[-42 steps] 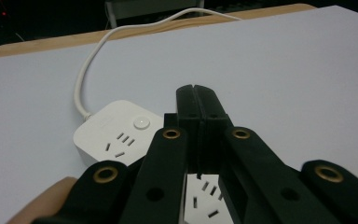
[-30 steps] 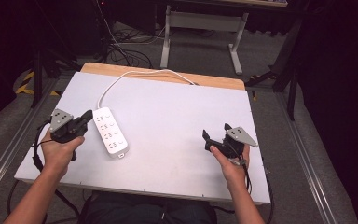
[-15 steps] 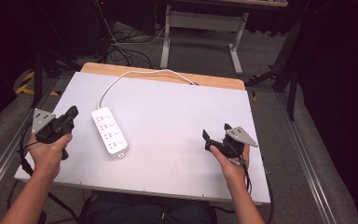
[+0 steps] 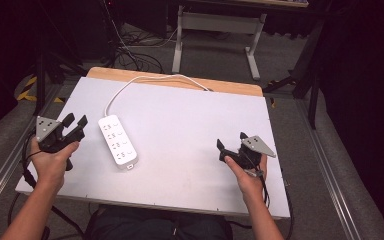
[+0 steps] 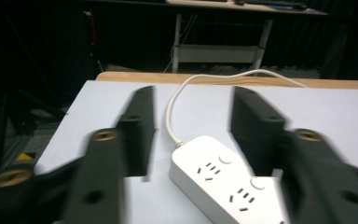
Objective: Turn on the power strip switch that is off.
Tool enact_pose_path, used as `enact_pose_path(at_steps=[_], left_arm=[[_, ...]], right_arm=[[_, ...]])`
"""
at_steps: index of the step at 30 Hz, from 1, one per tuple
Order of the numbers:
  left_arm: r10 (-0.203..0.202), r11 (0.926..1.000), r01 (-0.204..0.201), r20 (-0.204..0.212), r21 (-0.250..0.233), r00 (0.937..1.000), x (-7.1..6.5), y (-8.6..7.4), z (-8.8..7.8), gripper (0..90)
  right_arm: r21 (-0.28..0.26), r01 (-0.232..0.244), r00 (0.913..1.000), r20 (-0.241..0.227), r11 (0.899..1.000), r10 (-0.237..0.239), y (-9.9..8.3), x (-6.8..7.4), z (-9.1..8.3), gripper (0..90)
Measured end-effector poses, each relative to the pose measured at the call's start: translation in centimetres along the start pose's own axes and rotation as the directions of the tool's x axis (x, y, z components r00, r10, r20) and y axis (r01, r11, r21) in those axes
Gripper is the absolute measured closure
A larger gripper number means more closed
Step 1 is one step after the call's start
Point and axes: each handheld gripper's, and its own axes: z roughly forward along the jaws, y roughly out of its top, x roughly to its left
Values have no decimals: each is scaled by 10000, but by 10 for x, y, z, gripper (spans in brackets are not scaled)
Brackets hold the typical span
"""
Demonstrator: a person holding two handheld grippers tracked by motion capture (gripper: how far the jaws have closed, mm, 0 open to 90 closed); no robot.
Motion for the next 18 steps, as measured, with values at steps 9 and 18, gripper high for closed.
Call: enact_pose_path(at_steps=[9,18], left_arm=[[42,9998,-41,-44,199,10000,1,-1,2,155],[-142,9997,145,-137,176,9998,4,-2,2,109]], right_arm=[[26,3,10000,-8,10000,-3,0,0,0,105],[51,1,10000,-37,10000,0,0,1,1,106]])
